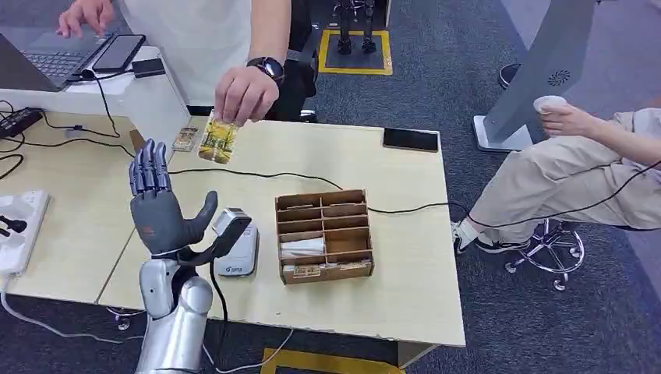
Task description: Pass the card to the sensor for recognition and then transmit it.
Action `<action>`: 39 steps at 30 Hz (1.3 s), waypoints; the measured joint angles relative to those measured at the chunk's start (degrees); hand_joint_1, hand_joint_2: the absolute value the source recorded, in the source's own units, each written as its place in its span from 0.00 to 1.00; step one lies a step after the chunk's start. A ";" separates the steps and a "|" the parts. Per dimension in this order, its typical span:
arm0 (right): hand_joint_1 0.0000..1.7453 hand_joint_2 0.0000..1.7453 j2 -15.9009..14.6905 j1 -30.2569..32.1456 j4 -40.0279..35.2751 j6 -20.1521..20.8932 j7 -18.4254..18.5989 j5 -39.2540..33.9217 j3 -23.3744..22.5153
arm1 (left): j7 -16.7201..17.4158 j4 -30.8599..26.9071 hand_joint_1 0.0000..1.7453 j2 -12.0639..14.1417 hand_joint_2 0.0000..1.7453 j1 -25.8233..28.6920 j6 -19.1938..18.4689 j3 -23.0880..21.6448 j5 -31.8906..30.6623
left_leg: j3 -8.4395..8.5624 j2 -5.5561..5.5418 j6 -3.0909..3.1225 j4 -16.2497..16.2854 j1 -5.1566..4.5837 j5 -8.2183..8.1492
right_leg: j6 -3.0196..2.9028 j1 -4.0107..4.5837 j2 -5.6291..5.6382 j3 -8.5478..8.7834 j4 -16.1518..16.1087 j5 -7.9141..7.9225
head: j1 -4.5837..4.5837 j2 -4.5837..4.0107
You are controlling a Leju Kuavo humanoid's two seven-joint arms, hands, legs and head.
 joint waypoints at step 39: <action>0.00 1.00 0.00 -0.26 0.15 0.00 0.55 -2.14 1.05 | -6.69 1.20 1.00 -0.42 1.00 -2.02 0.00 0.15 15.23 | 0.00 -0.03 0.00 0.00 0.00 0.00 | 0.00 0.00 -0.01 0.03 0.01 0.00 | 0.00 0.00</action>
